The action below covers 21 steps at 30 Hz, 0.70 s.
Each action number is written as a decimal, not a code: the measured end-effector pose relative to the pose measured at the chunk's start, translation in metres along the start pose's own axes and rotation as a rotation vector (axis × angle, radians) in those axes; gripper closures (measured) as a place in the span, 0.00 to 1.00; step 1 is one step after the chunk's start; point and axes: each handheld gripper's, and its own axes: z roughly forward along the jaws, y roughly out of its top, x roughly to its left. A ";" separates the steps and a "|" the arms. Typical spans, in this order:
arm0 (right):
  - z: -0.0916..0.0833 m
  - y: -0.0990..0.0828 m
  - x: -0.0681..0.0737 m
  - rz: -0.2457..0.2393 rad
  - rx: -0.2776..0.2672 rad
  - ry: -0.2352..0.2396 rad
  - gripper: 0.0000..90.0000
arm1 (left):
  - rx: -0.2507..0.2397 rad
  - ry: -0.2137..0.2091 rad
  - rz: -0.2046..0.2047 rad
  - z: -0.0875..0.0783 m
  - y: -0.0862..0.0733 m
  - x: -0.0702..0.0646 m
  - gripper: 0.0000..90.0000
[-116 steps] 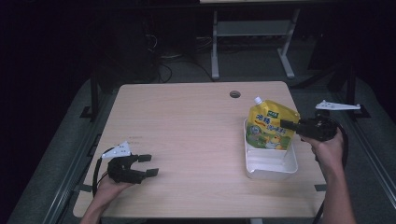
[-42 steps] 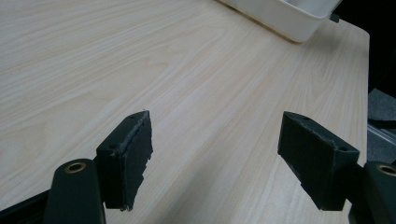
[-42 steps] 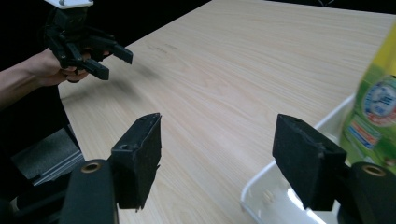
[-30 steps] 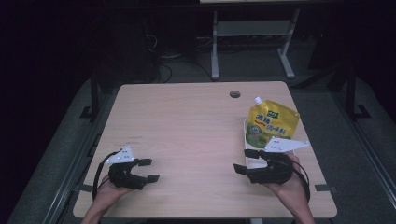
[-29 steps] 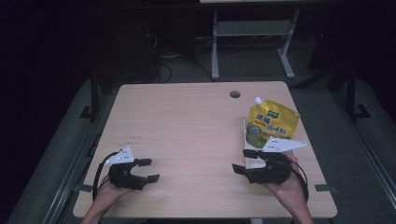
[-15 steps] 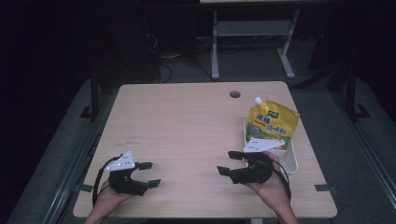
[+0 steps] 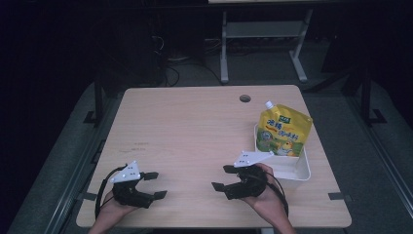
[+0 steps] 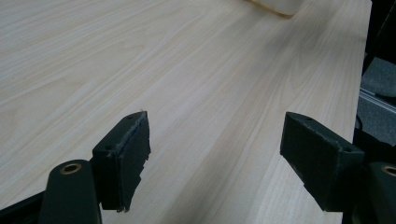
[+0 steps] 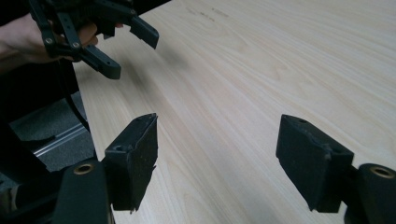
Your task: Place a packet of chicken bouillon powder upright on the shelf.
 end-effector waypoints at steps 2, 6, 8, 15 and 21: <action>0.003 -0.002 0.001 0.000 0.002 -0.001 0.32 | -0.003 -0.001 -0.004 0.000 0.000 0.000 0.26; 0.010 -0.007 0.002 0.009 0.010 -0.007 0.33 | -0.001 -0.003 -0.002 0.000 0.000 0.001 0.26; 0.013 -0.010 0.003 0.015 0.013 -0.014 0.33 | -0.004 -0.006 -0.002 0.000 0.000 0.001 0.26; 0.024 -0.023 0.009 0.024 0.048 -0.025 0.35 | -0.002 -0.010 0.003 0.000 0.000 0.002 0.26; 0.033 -0.029 0.014 0.019 0.067 -0.016 0.36 | 0.002 -0.013 0.004 0.001 0.000 0.002 0.26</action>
